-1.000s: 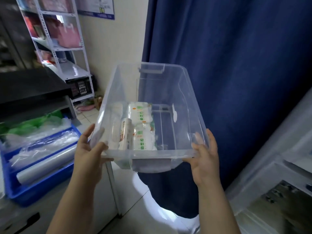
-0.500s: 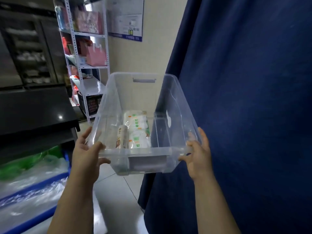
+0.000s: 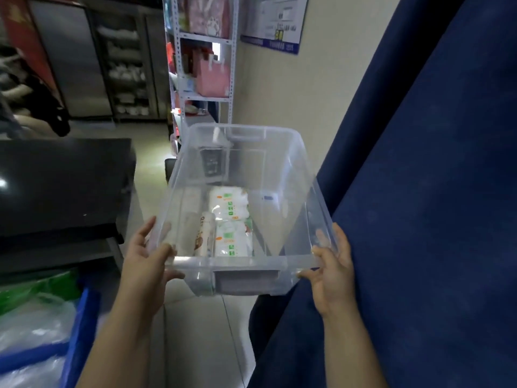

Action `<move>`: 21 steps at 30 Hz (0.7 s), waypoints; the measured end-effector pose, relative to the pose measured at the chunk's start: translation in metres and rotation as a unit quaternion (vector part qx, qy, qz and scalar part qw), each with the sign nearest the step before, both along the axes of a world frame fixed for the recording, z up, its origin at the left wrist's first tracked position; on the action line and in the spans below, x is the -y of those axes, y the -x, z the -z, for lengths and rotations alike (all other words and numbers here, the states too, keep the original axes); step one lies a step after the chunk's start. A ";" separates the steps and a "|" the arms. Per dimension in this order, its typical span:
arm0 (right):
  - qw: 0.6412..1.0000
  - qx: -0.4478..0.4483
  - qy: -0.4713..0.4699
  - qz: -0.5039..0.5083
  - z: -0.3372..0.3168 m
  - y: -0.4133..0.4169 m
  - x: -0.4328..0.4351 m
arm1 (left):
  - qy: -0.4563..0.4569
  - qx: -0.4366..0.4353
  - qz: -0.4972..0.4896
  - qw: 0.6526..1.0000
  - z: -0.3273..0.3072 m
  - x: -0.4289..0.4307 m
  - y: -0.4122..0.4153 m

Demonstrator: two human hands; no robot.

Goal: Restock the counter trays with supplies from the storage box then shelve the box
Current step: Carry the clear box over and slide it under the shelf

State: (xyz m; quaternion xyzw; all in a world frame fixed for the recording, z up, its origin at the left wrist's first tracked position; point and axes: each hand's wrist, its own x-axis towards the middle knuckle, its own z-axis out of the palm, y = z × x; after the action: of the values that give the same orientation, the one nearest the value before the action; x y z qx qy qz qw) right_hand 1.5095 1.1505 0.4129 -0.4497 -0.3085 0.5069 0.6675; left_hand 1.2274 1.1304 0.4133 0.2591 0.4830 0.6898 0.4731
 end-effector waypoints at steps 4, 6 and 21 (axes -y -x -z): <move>0.999 0.012 -0.012 -0.045 0.004 -0.010 -0.079 | 0.001 -0.005 -0.069 0.998 -0.003 -0.051 -0.020; 0.997 0.014 -0.012 -0.071 0.000 -0.017 -0.120 | -0.003 -0.009 -0.101 0.995 -0.009 -0.078 -0.032; 0.985 -0.020 -0.003 -0.174 0.013 -0.013 -0.340 | 0.009 -0.026 -0.185 0.982 0.005 -0.247 -0.032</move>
State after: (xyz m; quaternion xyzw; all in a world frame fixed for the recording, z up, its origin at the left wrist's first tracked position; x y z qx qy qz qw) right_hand 1.5221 1.4900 0.4002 -0.3774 -0.3703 0.6233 0.5761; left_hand 1.2596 1.3774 0.4082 0.1786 0.5412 0.7538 0.3271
